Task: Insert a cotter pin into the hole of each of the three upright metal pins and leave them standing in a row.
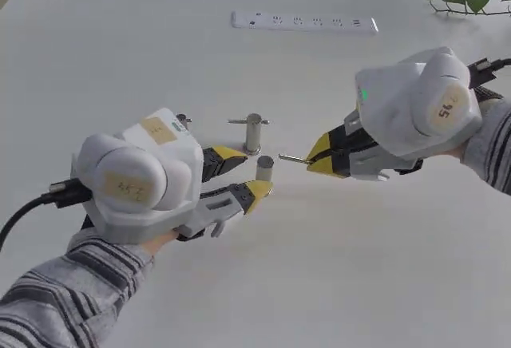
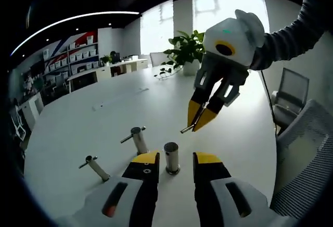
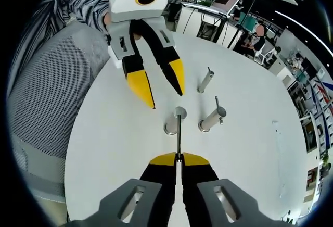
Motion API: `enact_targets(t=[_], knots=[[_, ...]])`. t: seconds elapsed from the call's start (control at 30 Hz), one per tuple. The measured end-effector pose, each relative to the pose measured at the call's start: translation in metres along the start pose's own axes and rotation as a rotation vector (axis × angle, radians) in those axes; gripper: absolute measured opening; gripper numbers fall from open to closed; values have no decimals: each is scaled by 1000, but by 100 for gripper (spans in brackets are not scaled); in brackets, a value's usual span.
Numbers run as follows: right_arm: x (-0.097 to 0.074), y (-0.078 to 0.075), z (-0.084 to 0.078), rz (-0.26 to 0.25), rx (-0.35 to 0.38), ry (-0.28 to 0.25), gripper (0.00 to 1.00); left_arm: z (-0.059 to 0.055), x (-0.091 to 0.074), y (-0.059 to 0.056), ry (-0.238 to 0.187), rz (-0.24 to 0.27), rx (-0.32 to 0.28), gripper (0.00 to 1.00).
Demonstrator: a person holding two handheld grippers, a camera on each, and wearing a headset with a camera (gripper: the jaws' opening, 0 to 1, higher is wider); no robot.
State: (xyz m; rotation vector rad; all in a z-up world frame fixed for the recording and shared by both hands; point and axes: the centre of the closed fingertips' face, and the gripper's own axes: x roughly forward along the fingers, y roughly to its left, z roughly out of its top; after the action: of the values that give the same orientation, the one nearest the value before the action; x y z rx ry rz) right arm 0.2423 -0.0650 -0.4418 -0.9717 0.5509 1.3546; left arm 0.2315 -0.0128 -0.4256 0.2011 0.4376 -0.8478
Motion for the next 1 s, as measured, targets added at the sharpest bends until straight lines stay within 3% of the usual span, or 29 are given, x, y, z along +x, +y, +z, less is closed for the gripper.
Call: enact_targets(t=[0.27,0.53,1.0], knots=[[17,-4,-14,10,-71,46,0,-7,16,3,34,33,-9,21],[20,-6,-12,25,-94,48,0,-21,26,6,88,50,-4,18],[20,-5,-7,40,-135,56,0,-29,39,5,112,54,-42,13]])
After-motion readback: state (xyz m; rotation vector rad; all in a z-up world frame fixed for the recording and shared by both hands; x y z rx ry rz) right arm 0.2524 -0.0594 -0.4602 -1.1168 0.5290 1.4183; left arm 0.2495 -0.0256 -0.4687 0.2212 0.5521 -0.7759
